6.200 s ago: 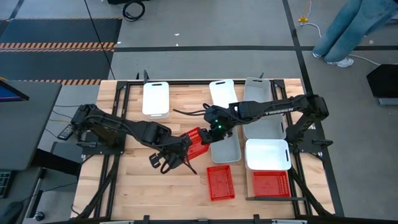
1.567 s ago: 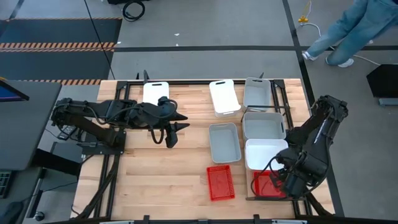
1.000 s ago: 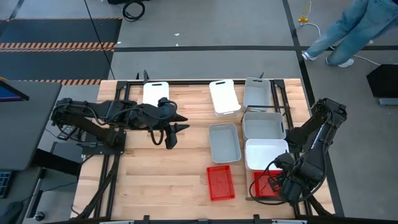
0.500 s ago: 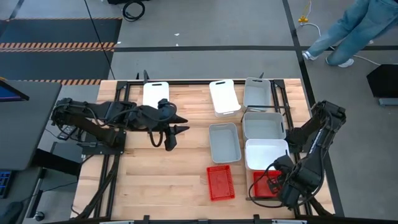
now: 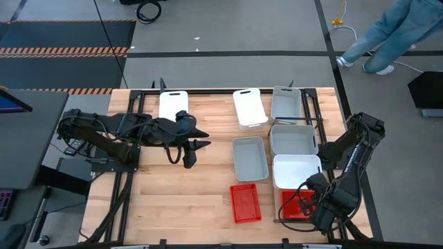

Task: Stack baskets on shelf by color
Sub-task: Stack the bottom gray bin on top of the gray bin on the shelf

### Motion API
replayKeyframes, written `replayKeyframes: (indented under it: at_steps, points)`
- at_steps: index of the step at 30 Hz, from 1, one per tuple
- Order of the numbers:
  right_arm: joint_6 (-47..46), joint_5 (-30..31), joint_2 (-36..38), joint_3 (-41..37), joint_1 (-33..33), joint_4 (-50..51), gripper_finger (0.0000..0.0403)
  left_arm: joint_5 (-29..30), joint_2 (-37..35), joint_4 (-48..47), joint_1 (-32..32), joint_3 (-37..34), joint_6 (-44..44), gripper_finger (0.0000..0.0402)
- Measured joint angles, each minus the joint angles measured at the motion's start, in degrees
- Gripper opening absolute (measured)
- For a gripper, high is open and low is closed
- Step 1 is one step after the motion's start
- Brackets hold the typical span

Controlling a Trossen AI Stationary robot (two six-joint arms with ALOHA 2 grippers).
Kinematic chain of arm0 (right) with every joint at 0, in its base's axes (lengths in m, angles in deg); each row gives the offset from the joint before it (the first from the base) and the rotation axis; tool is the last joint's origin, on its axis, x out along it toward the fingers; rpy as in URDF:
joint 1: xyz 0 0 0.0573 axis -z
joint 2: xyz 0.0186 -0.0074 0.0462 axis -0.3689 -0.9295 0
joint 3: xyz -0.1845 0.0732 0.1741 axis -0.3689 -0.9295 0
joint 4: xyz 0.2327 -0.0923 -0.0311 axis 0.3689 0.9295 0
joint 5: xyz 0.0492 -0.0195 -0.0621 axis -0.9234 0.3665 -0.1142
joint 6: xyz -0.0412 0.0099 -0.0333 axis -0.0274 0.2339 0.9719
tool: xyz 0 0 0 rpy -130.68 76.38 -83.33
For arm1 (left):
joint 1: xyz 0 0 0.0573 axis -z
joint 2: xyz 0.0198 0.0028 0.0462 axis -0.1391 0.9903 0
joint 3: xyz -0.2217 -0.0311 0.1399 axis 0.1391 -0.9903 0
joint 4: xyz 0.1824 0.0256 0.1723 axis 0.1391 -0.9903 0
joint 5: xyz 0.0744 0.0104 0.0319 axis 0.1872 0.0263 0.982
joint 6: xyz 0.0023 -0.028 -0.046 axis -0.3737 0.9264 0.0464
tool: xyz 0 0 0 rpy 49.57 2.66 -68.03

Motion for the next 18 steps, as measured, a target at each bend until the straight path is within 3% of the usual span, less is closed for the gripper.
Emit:
replayKeyframes:
  at_steps: [6, 13, 18]
  points:
    - [1.12, 3.85, 3.15, 0.02, 0.95, 0.02, 0.0089, -0.02, 0.0, -1.24, 0.02, 0.0, 0.45, 0.0128]
    - [4.87, 16.48, 7.37, 0.02, 5.9, -1.4, 0.0106, 0.02, 0.0, -7.63, -1.95, 0.0, 6.59, 0.0128]
    - [14.41, 24.11, 8.99, 0.02, 11.36, -4.95, 0.0117, 0.03, 0.0, -14.46, -4.76, 0.0, 13.66, 0.0128]
